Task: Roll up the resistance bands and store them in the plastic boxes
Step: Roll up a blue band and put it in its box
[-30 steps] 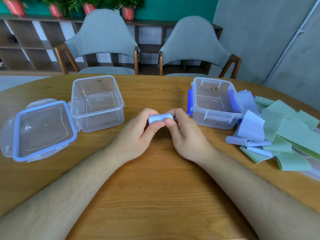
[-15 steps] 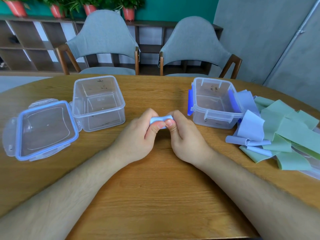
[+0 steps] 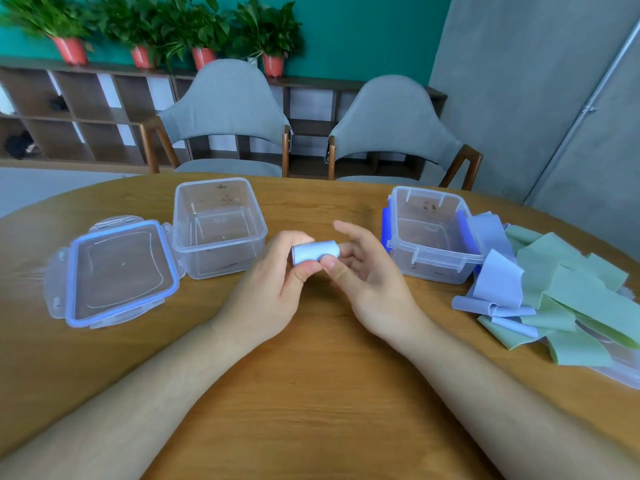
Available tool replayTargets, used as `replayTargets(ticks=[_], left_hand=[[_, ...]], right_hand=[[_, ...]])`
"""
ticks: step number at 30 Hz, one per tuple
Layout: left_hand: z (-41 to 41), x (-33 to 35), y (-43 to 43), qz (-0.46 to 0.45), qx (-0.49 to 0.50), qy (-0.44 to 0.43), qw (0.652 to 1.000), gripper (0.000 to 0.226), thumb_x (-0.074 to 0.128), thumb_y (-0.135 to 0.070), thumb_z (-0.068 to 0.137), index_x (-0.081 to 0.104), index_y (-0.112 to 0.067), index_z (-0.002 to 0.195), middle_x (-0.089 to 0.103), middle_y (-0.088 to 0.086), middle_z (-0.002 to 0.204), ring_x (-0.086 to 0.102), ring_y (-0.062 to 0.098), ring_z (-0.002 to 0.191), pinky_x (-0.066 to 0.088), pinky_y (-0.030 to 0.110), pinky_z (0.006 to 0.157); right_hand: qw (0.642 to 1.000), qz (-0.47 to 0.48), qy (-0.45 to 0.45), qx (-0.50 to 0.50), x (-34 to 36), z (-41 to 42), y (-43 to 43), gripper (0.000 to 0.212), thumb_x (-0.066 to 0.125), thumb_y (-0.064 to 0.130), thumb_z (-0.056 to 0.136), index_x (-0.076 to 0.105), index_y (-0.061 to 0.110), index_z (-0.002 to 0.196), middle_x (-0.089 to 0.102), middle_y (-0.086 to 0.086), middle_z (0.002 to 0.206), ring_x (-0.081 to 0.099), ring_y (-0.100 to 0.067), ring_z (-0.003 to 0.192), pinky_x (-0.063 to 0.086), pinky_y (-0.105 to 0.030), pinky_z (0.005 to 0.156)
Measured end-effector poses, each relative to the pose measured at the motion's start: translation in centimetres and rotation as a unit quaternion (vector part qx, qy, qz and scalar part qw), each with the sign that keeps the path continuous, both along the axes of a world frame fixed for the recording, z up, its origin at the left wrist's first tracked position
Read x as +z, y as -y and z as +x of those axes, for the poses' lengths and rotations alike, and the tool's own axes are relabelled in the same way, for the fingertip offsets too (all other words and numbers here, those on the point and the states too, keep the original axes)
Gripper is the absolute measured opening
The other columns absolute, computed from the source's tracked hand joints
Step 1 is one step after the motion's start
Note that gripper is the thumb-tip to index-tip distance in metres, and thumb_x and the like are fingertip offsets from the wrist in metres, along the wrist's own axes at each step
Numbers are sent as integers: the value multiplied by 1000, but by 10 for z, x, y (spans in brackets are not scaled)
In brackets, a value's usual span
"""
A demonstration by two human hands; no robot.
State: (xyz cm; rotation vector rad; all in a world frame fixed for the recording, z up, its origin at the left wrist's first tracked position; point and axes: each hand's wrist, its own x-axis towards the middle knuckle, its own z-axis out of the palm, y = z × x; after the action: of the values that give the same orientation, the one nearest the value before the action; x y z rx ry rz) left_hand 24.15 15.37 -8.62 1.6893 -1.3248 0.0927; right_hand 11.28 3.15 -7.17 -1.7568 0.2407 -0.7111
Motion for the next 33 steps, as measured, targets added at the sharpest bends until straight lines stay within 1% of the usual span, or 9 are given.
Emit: replayTargets(ticks=[3,7,10,13,17,20,23,30,33], left_hand=[[10,7,-16,-5,18,-7,1000,27,53,-35,99,50,-21,122,59,-14,108,59,5,96,46,19,80],[34,13,-39,-7,119,85,989,46,53,-48,98,48,-20,135,58,-8,127,54,10,114,46,32,97],[58,10,-62,19,261,194,946,68,57,-59,90,44,-18,142,47,1,141,46,24,129,39,43,105],[71,6,-73,114,357,130,918,89,56,-80,77,47,-17,139,40,4,146,40,28,136,35,49,108],[80,-5,-70,131,328,64,933,88,71,-67,75,47,-13,141,42,1,148,47,26,132,38,45,109],[88,-7,-72,87,303,23,949,79,79,-49,78,49,-10,141,42,-1,146,49,23,131,42,40,109],[90,-6,-72,71,277,5,958,77,81,-45,77,49,-13,140,43,-5,144,51,19,129,45,39,107],[90,-7,-69,56,272,-20,960,86,85,-45,73,43,-14,141,49,1,139,53,21,124,48,41,102],[89,-6,-70,51,272,-31,961,84,85,-44,72,45,-14,139,50,0,136,54,20,122,49,39,100]], right_hand=[[995,91,-14,27,23,10,-10,35,66,9,94,62,10,128,68,-14,95,64,-12,76,53,-22,75],[997,-16,-75,16,54,40,-18,18,69,11,92,72,15,110,70,-1,85,65,-10,72,54,-23,79],[988,-109,-107,-5,77,70,-27,15,72,14,90,74,20,104,73,2,88,65,-7,74,52,-22,74],[968,-186,-166,-16,98,104,-34,18,72,15,87,77,15,105,69,9,80,59,3,61,43,-11,57],[919,-279,-278,13,107,149,-45,16,73,15,82,79,8,94,73,-1,78,70,-20,87,57,-38,84],[857,-337,-384,69,99,183,-52,24,73,19,84,77,4,102,77,-7,96,73,-18,92,55,-38,93],[837,-317,-436,97,87,205,-54,23,76,17,79,76,11,101,78,-1,96,75,-10,79,59,-33,88],[853,-213,-453,150,88,207,-62,20,71,0,81,73,1,101,75,-8,94,73,-10,71,56,-16,58],[853,-175,-462,170,90,204,-62,21,69,-5,81,72,-4,102,75,-13,93,74,-14,74,60,-20,66]])
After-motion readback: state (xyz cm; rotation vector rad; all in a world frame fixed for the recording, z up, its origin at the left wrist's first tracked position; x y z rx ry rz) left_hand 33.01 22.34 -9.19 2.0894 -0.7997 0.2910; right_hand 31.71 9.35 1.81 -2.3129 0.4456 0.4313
